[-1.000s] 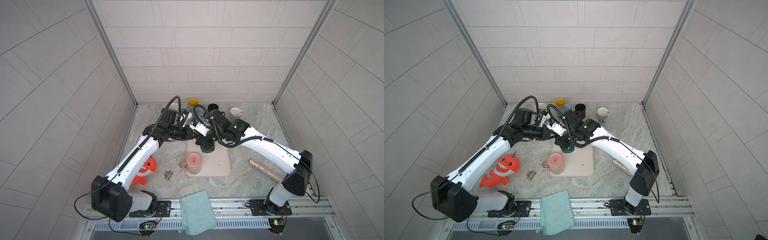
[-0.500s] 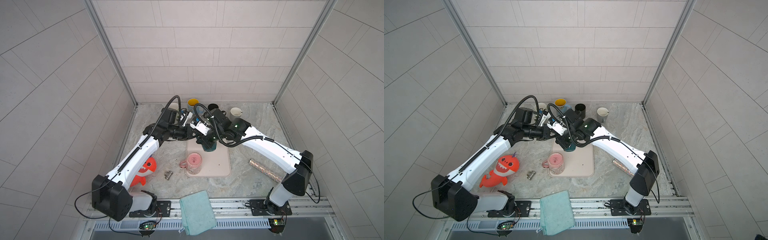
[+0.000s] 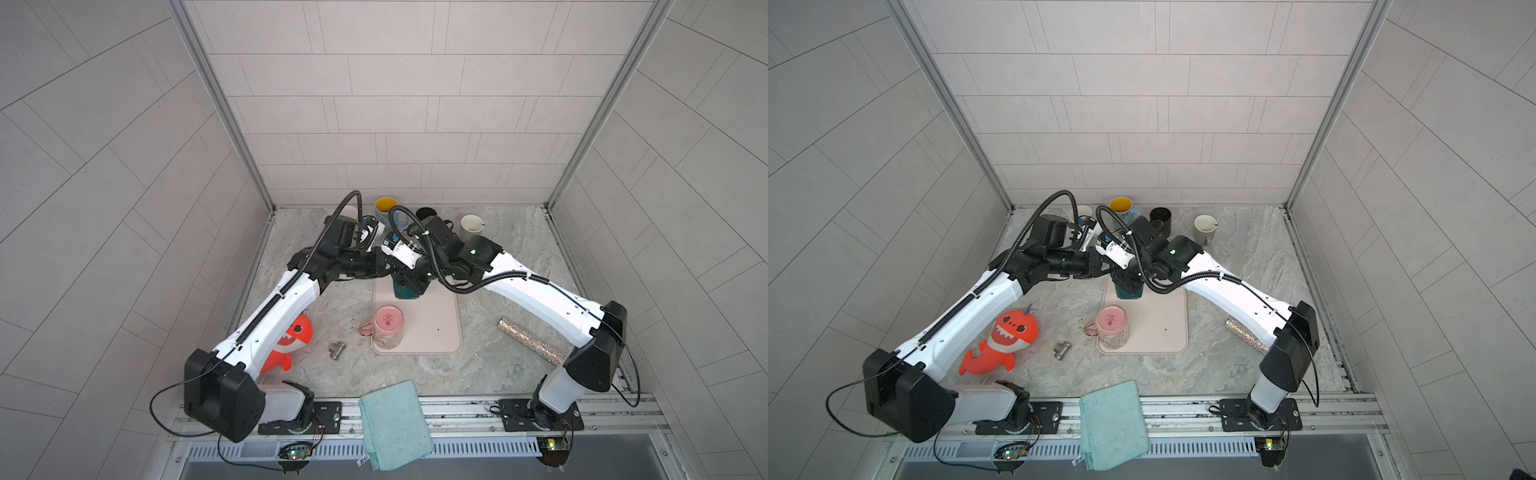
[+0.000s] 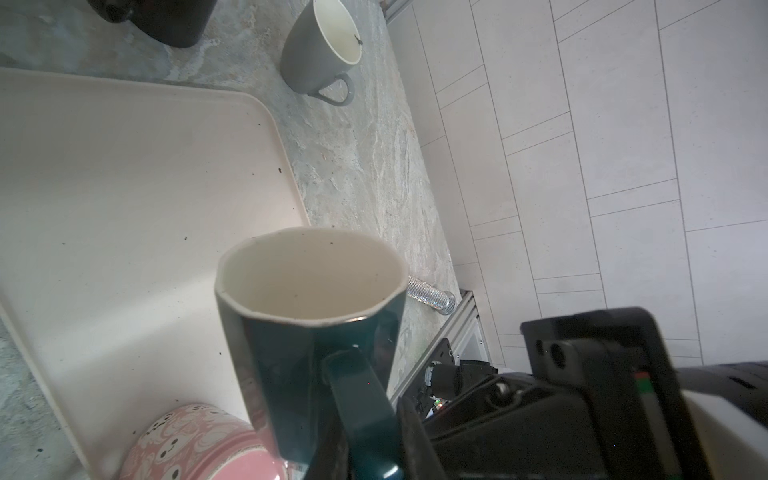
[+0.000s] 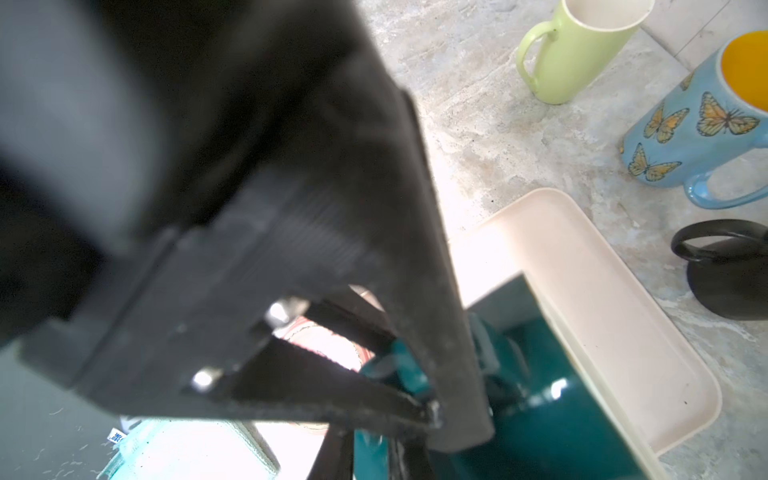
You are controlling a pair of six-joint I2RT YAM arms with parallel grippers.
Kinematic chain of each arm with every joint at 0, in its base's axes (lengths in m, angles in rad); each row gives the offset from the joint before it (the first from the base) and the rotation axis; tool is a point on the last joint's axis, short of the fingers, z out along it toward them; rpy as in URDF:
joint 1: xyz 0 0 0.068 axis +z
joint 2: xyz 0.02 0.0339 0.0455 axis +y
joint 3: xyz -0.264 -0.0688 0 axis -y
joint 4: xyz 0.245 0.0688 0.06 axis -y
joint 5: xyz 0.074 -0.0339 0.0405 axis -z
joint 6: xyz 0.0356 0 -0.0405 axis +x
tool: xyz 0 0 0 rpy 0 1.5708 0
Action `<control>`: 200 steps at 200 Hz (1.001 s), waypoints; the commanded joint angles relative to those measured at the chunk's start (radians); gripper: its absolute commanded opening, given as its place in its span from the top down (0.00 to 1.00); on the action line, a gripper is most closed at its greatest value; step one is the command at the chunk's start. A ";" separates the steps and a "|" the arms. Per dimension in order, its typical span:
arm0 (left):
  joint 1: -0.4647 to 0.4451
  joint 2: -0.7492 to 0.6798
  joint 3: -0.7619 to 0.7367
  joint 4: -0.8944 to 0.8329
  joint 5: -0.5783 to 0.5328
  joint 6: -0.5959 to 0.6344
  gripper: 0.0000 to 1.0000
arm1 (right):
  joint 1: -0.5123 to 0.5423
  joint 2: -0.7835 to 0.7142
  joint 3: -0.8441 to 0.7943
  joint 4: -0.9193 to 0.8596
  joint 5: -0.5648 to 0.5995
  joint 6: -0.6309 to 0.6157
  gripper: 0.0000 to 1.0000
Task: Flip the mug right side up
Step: 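Open the right gripper and pull it back while the left gripper holds the mug, then carry the dark green mug with the left gripper beside the light green mug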
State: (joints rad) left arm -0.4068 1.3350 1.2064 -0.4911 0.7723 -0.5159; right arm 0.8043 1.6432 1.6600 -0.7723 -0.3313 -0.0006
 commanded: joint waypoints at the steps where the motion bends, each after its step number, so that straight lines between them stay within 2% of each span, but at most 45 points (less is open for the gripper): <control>1: -0.032 0.005 0.019 0.026 0.043 0.025 1.00 | 0.000 -0.040 -0.009 0.102 0.013 -0.038 0.82; 96: -0.022 0.110 0.131 0.088 -0.011 0.040 1.00 | -0.009 -0.150 -0.087 0.093 0.056 -0.018 0.82; 138: 0.022 0.103 0.168 0.102 -0.060 0.056 1.00 | -0.010 -0.205 -0.126 0.093 0.072 -0.001 0.84; 163: 0.073 0.050 0.134 0.116 -0.121 0.080 1.00 | -0.013 -0.238 -0.152 0.096 0.092 0.003 0.84; 200: 0.184 -0.070 -0.021 0.224 -0.244 0.068 1.00 | -0.020 -0.269 -0.189 0.115 0.099 0.010 0.85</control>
State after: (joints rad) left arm -0.2840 1.3769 1.2488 -0.4099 0.6151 -0.4633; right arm 0.7906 1.4136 1.4883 -0.6785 -0.2523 0.0055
